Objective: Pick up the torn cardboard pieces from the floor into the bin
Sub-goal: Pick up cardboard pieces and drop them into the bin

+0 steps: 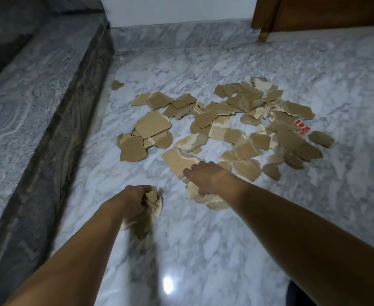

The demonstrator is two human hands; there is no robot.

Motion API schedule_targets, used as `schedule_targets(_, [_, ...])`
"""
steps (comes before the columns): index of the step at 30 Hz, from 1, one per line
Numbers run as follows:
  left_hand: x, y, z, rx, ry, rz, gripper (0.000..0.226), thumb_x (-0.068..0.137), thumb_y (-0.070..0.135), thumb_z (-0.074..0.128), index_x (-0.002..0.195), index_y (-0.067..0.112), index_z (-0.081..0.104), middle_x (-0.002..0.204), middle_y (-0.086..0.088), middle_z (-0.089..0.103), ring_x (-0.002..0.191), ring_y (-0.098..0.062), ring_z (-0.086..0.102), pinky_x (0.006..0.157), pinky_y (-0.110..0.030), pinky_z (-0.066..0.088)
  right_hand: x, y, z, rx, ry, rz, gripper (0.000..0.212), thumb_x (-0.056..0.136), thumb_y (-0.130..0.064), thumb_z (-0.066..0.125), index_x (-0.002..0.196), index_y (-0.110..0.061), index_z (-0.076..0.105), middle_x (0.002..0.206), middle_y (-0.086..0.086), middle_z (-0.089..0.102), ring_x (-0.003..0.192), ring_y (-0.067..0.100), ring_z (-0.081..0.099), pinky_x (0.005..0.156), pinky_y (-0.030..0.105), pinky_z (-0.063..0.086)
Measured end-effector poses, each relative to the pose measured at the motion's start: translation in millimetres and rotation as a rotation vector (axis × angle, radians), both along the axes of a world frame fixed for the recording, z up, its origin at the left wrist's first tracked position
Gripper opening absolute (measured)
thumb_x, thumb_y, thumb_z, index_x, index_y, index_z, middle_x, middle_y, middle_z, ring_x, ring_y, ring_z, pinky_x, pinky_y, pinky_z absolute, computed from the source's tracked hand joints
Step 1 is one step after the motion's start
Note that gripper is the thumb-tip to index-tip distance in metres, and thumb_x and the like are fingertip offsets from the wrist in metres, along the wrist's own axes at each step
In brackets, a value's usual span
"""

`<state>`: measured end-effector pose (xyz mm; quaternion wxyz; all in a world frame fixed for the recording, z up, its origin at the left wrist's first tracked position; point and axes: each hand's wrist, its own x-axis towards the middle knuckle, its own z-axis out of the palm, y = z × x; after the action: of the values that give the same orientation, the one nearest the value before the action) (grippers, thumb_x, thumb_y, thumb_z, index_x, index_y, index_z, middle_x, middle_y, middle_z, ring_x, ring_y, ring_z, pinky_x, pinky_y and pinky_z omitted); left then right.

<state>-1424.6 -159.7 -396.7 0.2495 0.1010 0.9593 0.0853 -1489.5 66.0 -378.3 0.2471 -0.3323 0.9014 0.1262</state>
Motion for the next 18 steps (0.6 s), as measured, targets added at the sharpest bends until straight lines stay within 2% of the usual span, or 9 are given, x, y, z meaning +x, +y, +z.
schedule_targets(1, [-0.1,-0.5,3.7,0.057,-0.023,0.073,0.035,0.082,0.004,0.057,0.102,0.032,0.06,0.093,0.001,0.06,0.086,-0.024,0.062,0.065,-0.02,0.041,-1.1,0.0,2.9,-0.024,-0.031,-0.024,0.06,0.084,-0.019,0.075,0.134,-0.011,0.044,0.127,0.012,0.052,0.116,0.032,0.053,0.092,0.044,0.048])
schedule_targets(3, [-9.3,-3.1,4.7,0.125,-0.043,0.211,0.029,0.078,0.01,0.06,0.086,0.036,0.051,0.093,0.002,0.063,0.088,-0.025,0.06,0.074,-0.026,0.042,-2.9,2.3,10.5,-0.109,-0.078,-0.11,0.056,0.084,-0.02,0.075,0.133,-0.008,0.05,0.129,0.014,0.054,0.113,0.031,0.058,0.088,0.037,0.052])
schedule_targets(5, [-16.1,6.9,18.6,0.194,-0.022,0.271,0.027,0.078,0.015,0.067,0.089,0.034,0.05,0.097,0.0,0.065,0.089,-0.024,0.058,0.077,-0.027,0.042,-5.8,8.5,22.5,-0.267,-0.132,-0.258,0.06,0.085,-0.024,0.076,0.137,-0.009,0.051,0.134,0.014,0.054,0.115,0.03,0.059,0.081,0.03,0.049])
schedule_targets(7, [-26.7,17.9,28.2,0.227,-0.001,0.287,0.022,0.076,0.022,0.076,0.089,0.028,0.058,0.097,-0.001,0.068,0.091,-0.023,0.061,0.077,-0.028,0.044,-11.8,21.5,35.0,-0.467,-0.18,-0.43,0.064,0.087,-0.026,0.075,0.142,-0.011,0.047,0.139,0.011,0.053,0.122,0.028,0.055,0.082,0.024,0.04])
schedule_targets(9, [-35.3,29.8,35.7,0.298,-0.063,0.261,0.016,0.076,0.02,0.08,0.085,0.024,0.068,0.091,0.001,0.071,0.087,-0.019,0.063,0.076,-0.026,0.044,-18.0,39.1,49.2,-0.67,-0.182,-0.577,0.066,0.087,-0.028,0.074,0.145,-0.013,0.045,0.14,0.009,0.052,0.126,0.027,0.053,0.089,0.024,0.038])
schedule_targets(11, [-42.3,47.0,42.4,0.414,-0.165,0.255,0.017,0.075,0.014,0.082,0.084,0.023,0.071,0.087,0.002,0.073,0.084,-0.017,0.065,0.075,-0.026,0.047,-22.0,63.9,63.2,-0.795,-0.117,-0.664,0.062,0.086,-0.03,0.075,0.142,-0.015,0.05,0.134,0.006,0.057,0.121,0.024,0.056,0.089,0.024,0.04])
schedule_targets(13, [-47.4,68.5,44.3,0.441,-0.269,0.207,0.018,0.074,0.016,0.083,0.086,0.023,0.072,0.09,0.0,0.074,0.085,-0.019,0.067,0.075,-0.034,0.054,-20.8,91.1,69.4,-0.844,-0.073,-0.72,0.053,0.085,-0.031,0.077,0.132,-0.017,0.059,0.122,0.002,0.065,0.109,0.021,0.062,0.085,0.026,0.046])
schedule_targets(15, [-51.2,95.2,39.4,0.374,-0.352,0.11,0.021,0.071,0.025,0.085,0.088,0.023,0.074,0.093,0.0,0.074,0.089,-0.022,0.068,0.083,-0.039,0.057,-12.1,113.5,66.1,-0.832,-0.087,-0.742,0.047,0.084,-0.028,0.078,0.126,-0.016,0.062,0.114,0.0,0.067,0.102,0.019,0.064,0.081,0.025,0.047])
schedule_targets(18, [-49.8,141.1,13.6,0.246,-0.287,-0.042,0.037,0.067,0.037,0.084,0.1,0.024,0.073,0.104,-0.002,0.069,0.099,-0.024,0.065,0.091,-0.041,0.054,7.1,136.1,39.4,-0.701,-0.126,-0.75,0.056,0.085,-0.025,0.077,0.136,-0.015,0.055,0.132,0.003,0.061,0.115,0.019,0.06,0.092,0.025,0.045])
